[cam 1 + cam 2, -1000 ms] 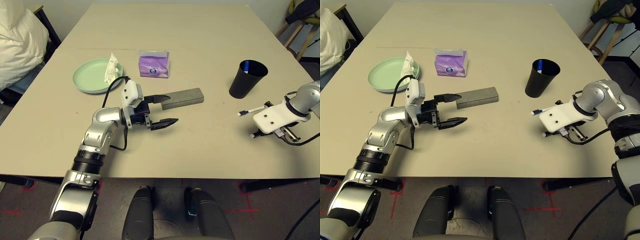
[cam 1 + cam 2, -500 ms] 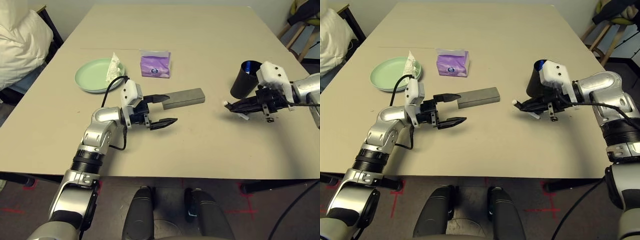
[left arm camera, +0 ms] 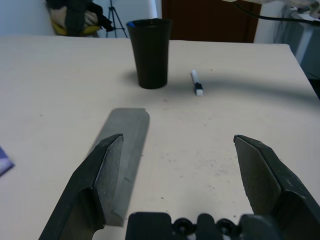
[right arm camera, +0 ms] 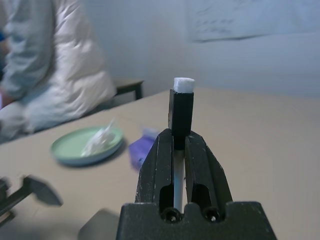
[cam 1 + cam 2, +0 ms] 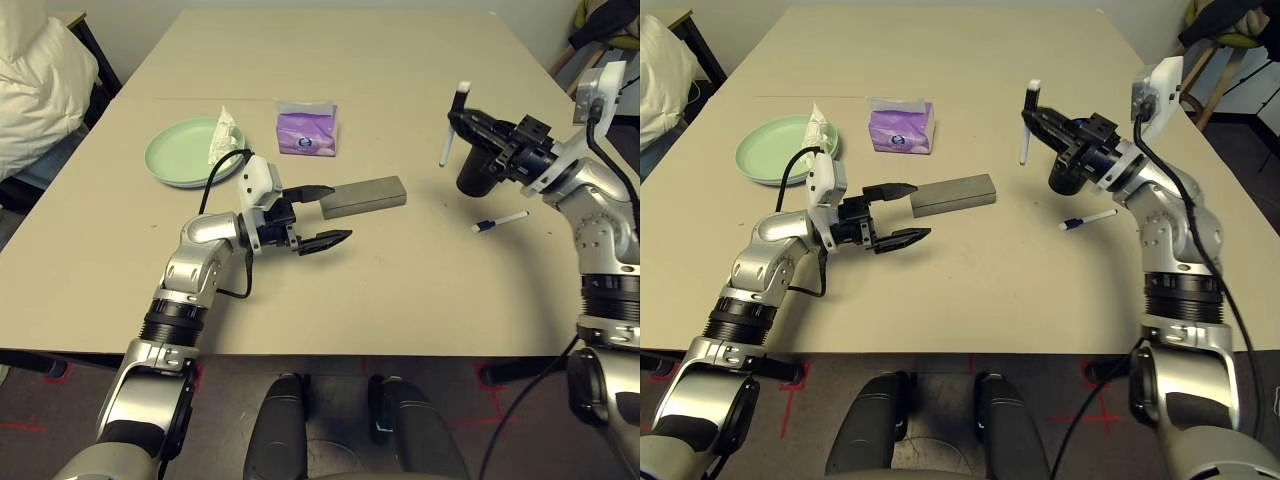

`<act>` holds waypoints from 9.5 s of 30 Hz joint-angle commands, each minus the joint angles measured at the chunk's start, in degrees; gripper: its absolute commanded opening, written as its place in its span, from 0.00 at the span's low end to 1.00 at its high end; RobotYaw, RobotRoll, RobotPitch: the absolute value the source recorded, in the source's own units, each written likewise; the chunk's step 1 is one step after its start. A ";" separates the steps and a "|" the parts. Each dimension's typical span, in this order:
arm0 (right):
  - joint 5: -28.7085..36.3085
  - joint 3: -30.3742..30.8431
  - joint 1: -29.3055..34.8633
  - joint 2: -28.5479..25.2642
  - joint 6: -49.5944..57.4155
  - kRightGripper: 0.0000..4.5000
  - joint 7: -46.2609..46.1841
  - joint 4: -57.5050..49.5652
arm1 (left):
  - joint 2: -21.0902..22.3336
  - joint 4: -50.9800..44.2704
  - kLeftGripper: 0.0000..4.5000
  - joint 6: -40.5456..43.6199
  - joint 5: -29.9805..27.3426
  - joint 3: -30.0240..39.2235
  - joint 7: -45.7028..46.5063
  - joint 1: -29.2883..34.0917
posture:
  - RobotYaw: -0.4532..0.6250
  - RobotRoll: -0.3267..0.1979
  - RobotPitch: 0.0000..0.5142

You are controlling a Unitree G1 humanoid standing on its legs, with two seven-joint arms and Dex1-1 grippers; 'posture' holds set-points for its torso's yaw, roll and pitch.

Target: Organize and tidy the items on the table.

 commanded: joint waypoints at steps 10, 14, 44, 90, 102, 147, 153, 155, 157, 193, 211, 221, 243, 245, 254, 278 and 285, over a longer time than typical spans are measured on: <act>-4.78 -3.15 -6.29 1.37 -10.63 0.02 -17.75 3.77 | -1.51 0.62 1.00 0.72 -1.45 1.99 2.29 -1.29 | 0.50 0.62 0.20; -7.83 -2.72 -6.53 1.10 -10.80 0.02 -23.11 5.74 | -1.73 0.70 1.00 0.66 -1.41 1.99 2.62 -1.46 | 0.50 0.62 0.20; -13.87 -0.55 -10.50 0.82 -0.04 0.02 -36.33 13.65 | -1.36 0.86 1.00 1.56 -1.56 2.32 3.68 -1.69 | 0.52 0.62 0.22; -19.31 22.78 -6.64 -21.81 -7.65 0.99 27.84 20.51 | -0.60 -5.09 1.00 3.72 -2.23 2.97 5.74 2.81 | 0.57 0.62 0.31; -37.72 36.28 -18.01 -28.03 -30.55 0.99 43.68 37.40 | -1.47 -6.81 1.00 4.55 -2.40 2.61 6.73 4.02 | 0.58 0.62 0.37; -59.18 45.37 -32.11 -22.97 -60.09 0.99 38.33 60.23 | 0.63 -11.96 1.00 3.03 -1.63 1.35 7.78 7.61 | 0.63 0.62 0.45; -58.94 45.21 -32.14 -22.99 -59.76 0.71 38.84 60.31 | 0.54 -11.55 1.00 2.88 -1.51 1.33 7.63 7.28 | 0.63 0.62 0.45; -58.91 45.20 -32.08 -23.01 -59.69 0.53 38.98 60.31 | 0.55 -11.64 1.00 2.91 -1.51 1.33 7.60 7.34 | 0.63 0.62 0.45; -58.90 45.22 -32.02 -23.02 -59.69 0.37 39.15 60.30 | 0.56 -11.78 1.00 3.02 -1.53 1.35 7.60 7.44 | 0.63 0.62 0.45; -57.72 44.76 -30.70 -23.38 -58.55 1.00 41.51 59.81 | 0.74 -11.16 1.00 3.52 -1.48 1.62 6.87 6.65 | 0.62 0.62 0.43; -57.98 44.97 -31.16 -22.92 -57.75 0.18 42.75 59.86 | 0.74 -12.19 1.00 3.91 -1.59 1.62 7.21 7.10 | 0.63 0.62 0.42; -57.77 44.76 -31.52 -22.83 -57.32 0.06 43.08 60.03 | 0.61 -12.17 1.00 4.01 -1.56 1.60 7.29 6.86 | 0.63 0.62 0.41; -15.73 33.00 -27.34 -26.71 -12.33 0.06 49.81 36.27 | 0.58 -5.93 1.00 2.57 -1.22 1.34 4.23 2.40 | 0.57 0.62 0.28; -13.26 28.75 -24.54 -26.36 -6.96 0.06 48.52 31.82 | 0.99 -5.82 1.00 2.53 -1.07 1.25 3.73 2.22 | 0.56 0.62 0.26; -6.32 16.28 -12.18 -22.90 6.37 0.06 36.40 14.84 | 1.93 -4.76 1.00 2.53 -0.61 0.70 2.22 1.65 | 0.54 0.62 0.21; -1.73 -4.84 -8.78 -4.09 -3.54 0.06 -10.95 8.43 | 2.35 -2.69 1.00 1.69 0.26 0.67 1.69 0.08 | 0.53 0.62 0.16; -5.58 -4.10 -12.16 -5.25 -1.44 0.06 -21.21 10.58 | 2.47 -2.93 1.00 1.88 0.23 0.84 1.63 0.39 | 0.52 0.62 0.17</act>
